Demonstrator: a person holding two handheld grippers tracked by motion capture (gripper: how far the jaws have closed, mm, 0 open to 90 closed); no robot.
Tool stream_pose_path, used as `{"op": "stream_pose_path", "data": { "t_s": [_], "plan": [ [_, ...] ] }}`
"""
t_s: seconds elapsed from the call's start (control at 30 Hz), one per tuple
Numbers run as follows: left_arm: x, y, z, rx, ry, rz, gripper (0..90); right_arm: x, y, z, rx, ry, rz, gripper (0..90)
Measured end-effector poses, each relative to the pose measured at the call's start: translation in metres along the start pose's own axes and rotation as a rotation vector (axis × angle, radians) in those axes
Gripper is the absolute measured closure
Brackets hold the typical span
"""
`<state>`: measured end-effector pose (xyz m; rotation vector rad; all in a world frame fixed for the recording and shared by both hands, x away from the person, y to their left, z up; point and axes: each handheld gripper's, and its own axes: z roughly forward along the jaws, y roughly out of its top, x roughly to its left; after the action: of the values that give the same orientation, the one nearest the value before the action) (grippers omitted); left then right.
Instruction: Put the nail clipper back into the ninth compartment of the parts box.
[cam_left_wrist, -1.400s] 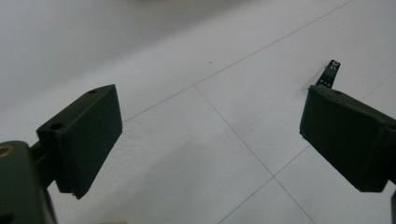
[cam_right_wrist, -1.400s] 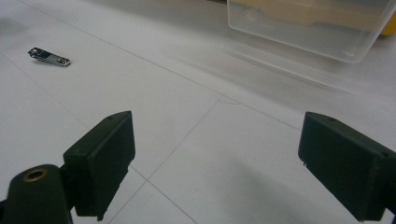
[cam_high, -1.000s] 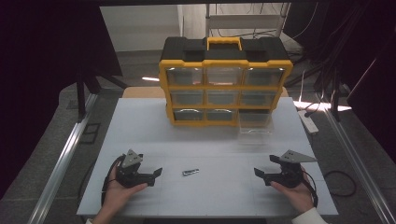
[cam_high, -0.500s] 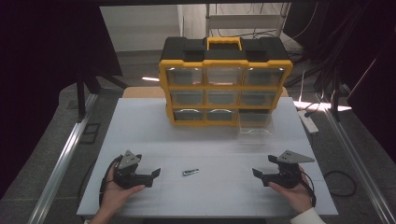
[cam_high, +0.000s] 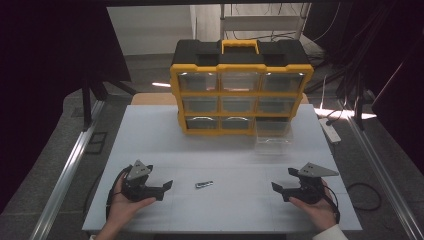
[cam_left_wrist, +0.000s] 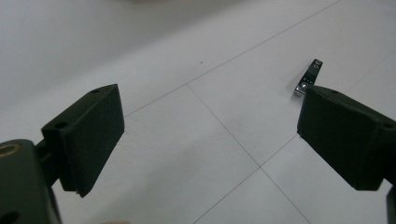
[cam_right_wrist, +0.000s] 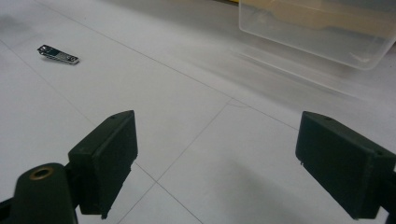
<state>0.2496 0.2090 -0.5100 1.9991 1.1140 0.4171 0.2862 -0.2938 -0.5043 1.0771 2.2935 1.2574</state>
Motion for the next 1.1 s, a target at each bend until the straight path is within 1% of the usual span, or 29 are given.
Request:
{"op": "stream_pose_path", "data": {
  "t_s": [0.13,0.43,0.53,0.6,0.67,0.7,0.87,0.97,1.0,1.07,1.1],
  "plan": [
    [0.000,0.001,-0.001,0.011,-0.007,-0.002,8.4,0.000,0.000,-0.001,-0.004,-0.001,0.000,13.7],
    [-0.002,0.007,-0.003,0.024,-0.022,0.016,8.6,0.000,0.000,-0.003,-0.009,-0.001,-0.002,14.0],
    [-0.005,0.013,-0.003,0.044,-0.040,0.040,9.2,0.000,0.000,-0.002,-0.007,-0.001,-0.005,14.1],
    [-0.008,0.018,-0.003,0.052,-0.063,0.039,9.5,0.000,0.000,-0.002,-0.006,0.001,-0.005,14.1],
    [-0.011,0.021,-0.003,0.055,-0.073,0.050,9.6,0.000,0.000,-0.002,-0.005,0.002,-0.004,14.1],
    [-0.013,0.023,-0.003,0.060,-0.074,0.064,9.5,0.000,0.000,-0.001,-0.005,0.002,-0.004,14.1],
    [-0.013,0.033,-0.002,0.077,-0.085,0.072,9.9,-0.002,-0.001,-0.001,-0.003,0.008,-0.005,14.3],
    [-0.019,0.041,-0.003,0.092,-0.080,0.084,10.1,-0.001,-0.001,-0.002,-0.005,0.006,-0.007,14.4],
    [-0.022,0.046,-0.003,0.099,-0.083,0.101,10.2,-0.001,-0.001,-0.002,-0.005,0.004,-0.007,14.4],
    [-0.026,0.051,-0.003,0.106,-0.091,0.120,10.2,-0.001,-0.001,-0.001,-0.004,0.002,-0.007,14.4],
    [-0.026,0.051,-0.003,0.106,-0.091,0.120,10.3,-0.001,-0.001,-0.001,-0.004,0.002,-0.007,14.4]
  ]
}}
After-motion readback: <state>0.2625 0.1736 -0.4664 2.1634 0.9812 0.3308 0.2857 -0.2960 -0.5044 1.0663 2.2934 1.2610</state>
